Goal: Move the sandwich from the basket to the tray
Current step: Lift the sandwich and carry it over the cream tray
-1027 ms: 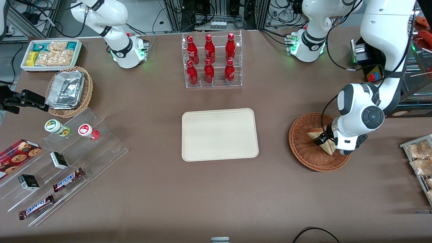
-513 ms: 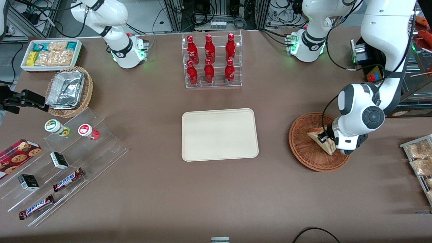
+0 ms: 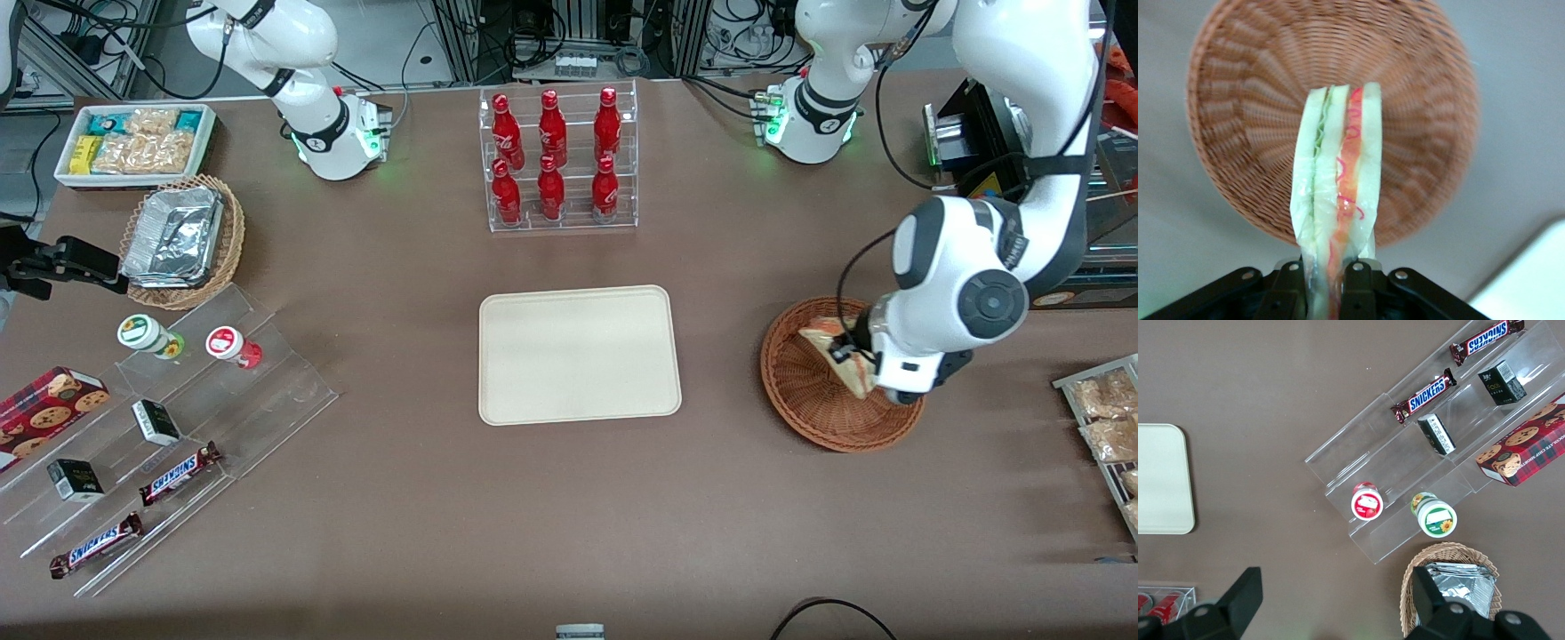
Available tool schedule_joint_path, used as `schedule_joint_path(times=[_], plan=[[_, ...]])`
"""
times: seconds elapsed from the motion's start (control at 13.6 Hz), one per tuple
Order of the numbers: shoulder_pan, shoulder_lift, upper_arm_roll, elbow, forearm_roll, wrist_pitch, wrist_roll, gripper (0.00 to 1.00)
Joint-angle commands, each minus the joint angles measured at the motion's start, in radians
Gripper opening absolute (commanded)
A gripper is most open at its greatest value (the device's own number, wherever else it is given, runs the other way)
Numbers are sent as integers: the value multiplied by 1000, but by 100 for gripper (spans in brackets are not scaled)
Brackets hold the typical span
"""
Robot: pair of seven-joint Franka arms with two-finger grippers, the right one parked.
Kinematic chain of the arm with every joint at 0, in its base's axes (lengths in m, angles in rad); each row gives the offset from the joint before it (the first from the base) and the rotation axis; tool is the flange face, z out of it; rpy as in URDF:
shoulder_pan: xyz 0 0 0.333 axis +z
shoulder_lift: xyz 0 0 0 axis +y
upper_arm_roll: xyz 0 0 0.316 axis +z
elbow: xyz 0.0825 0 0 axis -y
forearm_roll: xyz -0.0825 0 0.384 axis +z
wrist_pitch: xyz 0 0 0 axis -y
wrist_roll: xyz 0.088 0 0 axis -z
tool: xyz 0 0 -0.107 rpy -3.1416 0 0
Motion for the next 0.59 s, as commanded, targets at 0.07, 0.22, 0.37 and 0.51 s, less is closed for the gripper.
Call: schedule_joint_path(times=[0.07,0.22,0.37,0.51], plan=[[-82,10,-59,54,10,-28,-20,0],[-163,27,-59,68,4,-14,-25,0],[-240,73,-59,123,5,-14,-32,0],[-317,143,-59,194,13,-9,-64,0]])
